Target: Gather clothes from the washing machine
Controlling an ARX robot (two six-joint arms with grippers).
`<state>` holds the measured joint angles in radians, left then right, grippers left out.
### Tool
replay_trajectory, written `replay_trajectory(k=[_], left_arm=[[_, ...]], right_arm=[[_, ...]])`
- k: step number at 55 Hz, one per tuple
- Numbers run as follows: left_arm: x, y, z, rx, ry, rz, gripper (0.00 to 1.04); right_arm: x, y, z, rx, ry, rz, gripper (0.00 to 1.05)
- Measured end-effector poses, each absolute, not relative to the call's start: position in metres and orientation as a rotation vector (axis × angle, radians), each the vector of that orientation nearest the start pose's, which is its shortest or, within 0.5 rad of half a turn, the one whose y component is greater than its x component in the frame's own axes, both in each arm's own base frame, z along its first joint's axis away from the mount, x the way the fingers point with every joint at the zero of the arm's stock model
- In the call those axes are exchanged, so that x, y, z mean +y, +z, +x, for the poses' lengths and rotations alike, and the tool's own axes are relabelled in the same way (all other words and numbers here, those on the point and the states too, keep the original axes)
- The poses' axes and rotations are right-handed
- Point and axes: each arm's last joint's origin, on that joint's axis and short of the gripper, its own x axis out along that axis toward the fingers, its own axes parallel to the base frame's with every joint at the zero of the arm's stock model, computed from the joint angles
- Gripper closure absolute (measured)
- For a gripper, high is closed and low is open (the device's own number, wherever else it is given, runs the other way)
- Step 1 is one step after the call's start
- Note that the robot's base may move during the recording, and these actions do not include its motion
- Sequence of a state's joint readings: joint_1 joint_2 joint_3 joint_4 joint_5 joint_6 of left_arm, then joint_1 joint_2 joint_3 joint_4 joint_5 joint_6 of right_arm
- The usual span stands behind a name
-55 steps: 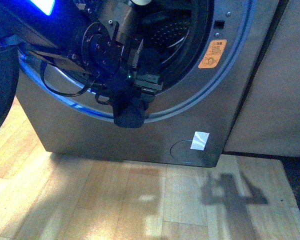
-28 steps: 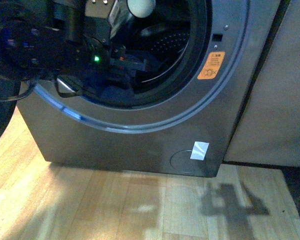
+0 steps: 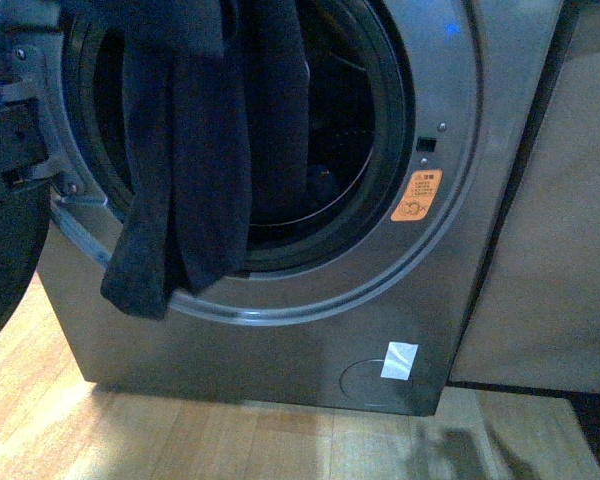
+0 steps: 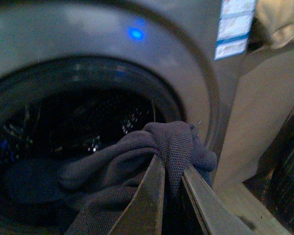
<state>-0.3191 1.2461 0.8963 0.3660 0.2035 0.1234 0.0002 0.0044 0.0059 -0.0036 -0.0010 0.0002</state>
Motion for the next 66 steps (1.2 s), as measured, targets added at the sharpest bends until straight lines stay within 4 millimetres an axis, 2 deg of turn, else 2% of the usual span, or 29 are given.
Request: replay_trajectory(k=[6,11,18,27,36,46,66], left_arm=[[-0.105,0.368,0.248,-0.128,-0.572,0.137,0.99],[-0.126,0.42,0.235,-0.206,-0.626,0.169,0.99],[-0.158,0.482,0.239,-0.244,-0.647,0.175,0.99],[-0.188,0.527,0.243,-0.253,-0.682,0.175,0.99],[-0.213,0.57,0.235,-0.261,-0.737,0.181,0.99],[-0.223,0.585,0.227,-0.246,-0.781,0.184,0.99],[-0.237,0.574,0.238,-0.174,-0.795,0.211,0.99]], right_arm=[[0.0,0.165,0.098,0.002,0.001,0.0,0.07],[0.0,0.165,0.098,0.002,0.001,0.0,0.07],[0.0,0.165,0.098,0.002,0.001,0.0,0.07],[0.0,0.165,0.098,0.002,0.001,0.0,0.07],[0.0,0.165,0.098,0.002,0.001,0.0,0.07],[0.0,0.165,0.098,0.002,0.001,0.0,0.07],[0.0,0.165,0.098,0.002,0.001,0.0,0.07]])
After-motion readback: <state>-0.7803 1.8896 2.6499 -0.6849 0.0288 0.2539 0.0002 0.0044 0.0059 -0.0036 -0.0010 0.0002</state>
